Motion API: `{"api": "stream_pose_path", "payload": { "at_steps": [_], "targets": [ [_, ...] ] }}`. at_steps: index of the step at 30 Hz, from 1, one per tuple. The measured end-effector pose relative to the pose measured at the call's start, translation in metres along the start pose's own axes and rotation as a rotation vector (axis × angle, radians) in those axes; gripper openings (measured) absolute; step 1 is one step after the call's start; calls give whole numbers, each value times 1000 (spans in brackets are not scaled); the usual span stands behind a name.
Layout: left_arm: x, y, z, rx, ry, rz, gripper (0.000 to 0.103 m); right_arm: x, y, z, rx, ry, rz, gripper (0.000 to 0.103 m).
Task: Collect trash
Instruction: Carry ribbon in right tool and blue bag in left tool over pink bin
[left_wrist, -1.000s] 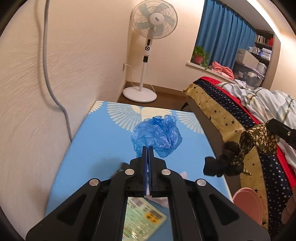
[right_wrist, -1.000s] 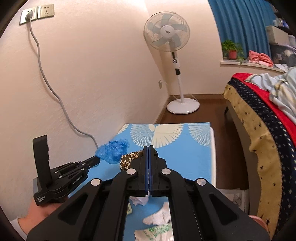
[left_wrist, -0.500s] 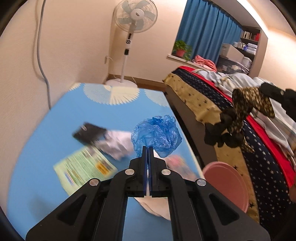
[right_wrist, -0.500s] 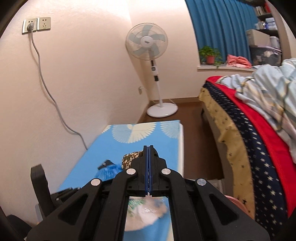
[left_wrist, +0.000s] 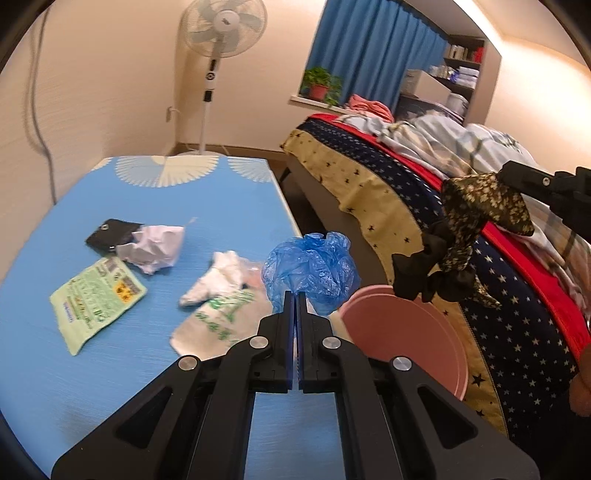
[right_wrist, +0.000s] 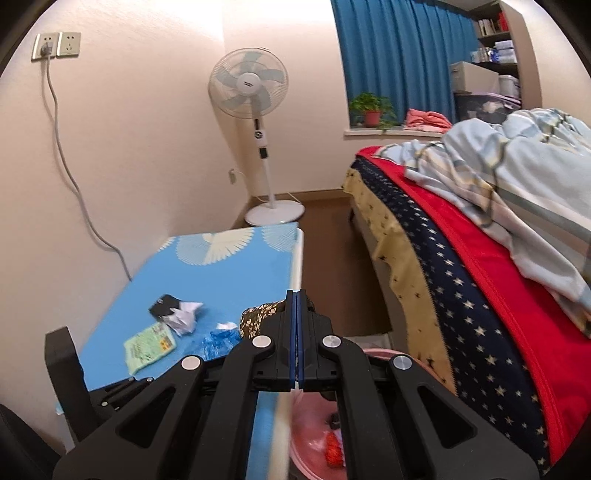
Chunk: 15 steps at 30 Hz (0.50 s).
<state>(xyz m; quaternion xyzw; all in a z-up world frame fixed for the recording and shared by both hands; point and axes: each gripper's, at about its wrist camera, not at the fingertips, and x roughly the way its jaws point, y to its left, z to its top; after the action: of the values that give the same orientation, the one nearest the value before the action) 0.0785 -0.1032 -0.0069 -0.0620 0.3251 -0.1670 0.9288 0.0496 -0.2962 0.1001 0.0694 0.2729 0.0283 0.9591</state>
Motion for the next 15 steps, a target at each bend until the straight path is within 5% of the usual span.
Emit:
{"api": "stream_pose_path", "payload": {
  "at_steps": [15],
  "targets": [
    [28,-52,-18,86,48,-75,1,7,-53,-20,112,37,-134,0]
  ]
}}
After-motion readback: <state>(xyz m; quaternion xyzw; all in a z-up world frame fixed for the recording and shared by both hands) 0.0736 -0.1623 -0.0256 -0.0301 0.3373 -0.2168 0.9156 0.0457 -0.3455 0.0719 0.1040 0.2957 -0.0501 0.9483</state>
